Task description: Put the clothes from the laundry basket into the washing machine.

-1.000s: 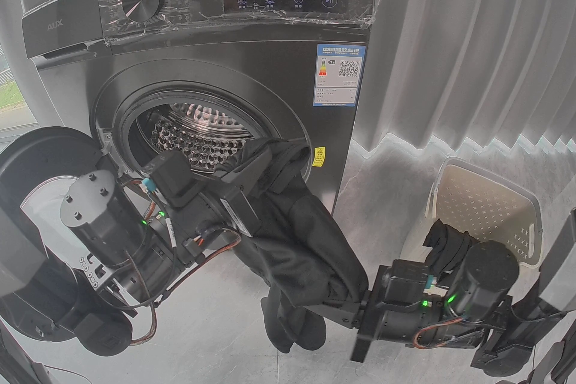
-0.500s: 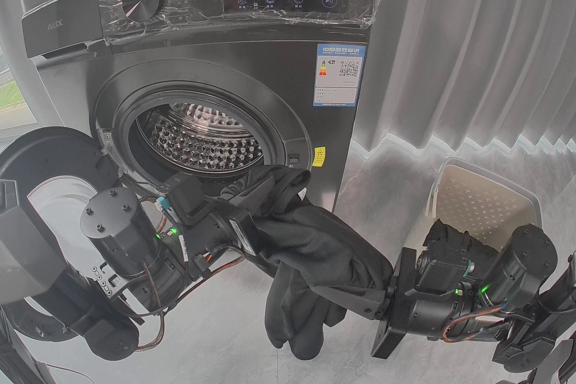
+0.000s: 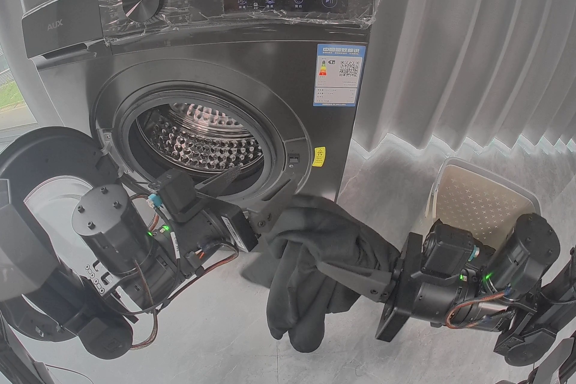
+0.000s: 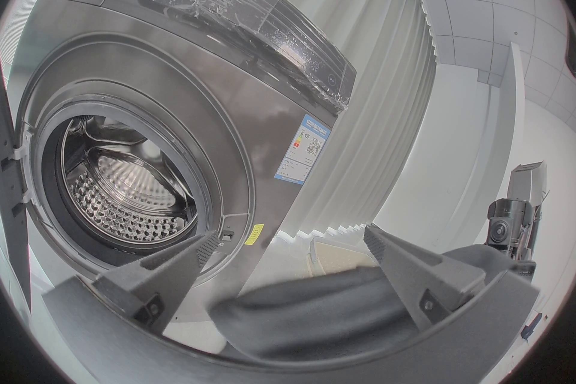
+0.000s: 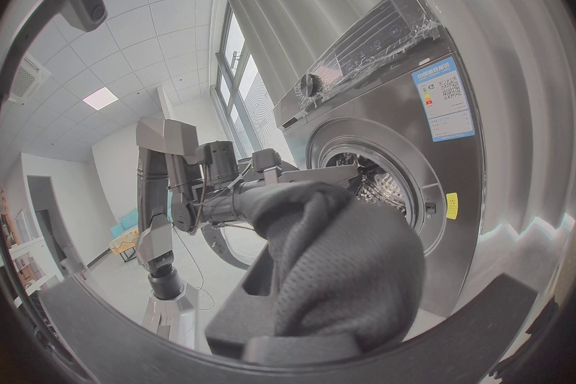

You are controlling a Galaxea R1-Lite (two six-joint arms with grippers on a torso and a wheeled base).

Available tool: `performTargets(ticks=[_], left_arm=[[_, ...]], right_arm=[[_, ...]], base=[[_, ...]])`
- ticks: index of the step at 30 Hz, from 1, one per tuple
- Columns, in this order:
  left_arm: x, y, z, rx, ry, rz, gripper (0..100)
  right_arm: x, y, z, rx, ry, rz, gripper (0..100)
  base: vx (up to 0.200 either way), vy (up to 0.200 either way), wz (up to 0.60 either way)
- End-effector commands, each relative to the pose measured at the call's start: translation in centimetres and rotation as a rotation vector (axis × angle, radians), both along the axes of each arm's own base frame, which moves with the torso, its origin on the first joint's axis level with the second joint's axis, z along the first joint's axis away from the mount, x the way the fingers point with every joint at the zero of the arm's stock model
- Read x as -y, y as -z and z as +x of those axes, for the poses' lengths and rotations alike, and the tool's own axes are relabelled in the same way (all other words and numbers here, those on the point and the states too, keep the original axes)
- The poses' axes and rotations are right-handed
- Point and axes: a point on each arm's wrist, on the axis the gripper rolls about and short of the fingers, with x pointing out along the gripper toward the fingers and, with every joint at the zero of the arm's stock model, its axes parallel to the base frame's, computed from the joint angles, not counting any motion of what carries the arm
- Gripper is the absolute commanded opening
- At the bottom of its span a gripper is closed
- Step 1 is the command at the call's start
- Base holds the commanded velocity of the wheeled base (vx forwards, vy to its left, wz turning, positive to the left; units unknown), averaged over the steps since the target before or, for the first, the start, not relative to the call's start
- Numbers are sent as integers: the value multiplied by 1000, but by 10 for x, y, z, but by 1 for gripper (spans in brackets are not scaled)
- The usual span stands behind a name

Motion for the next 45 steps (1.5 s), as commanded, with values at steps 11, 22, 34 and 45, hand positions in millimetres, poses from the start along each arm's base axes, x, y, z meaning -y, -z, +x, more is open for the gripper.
performTargets(ticks=[11,22,34,45], left_arm=[[-3,-2,-2,5,-3,-2,100],[-13,1,-19,-8,101,33,100],[-31,11,-50,-26,315,115,100],[-16,39,-33,-24,308,259,100]], right_arm=[[1,-7,12,22,33,29,0],[2,-11,19,31,67,46,0],[-2,-11,24,34,68,54,0],[-4,-12,20,35,54,53,0]], base=[[0,0,0],[0,0,0],[0,0,0],[0,0,0]])
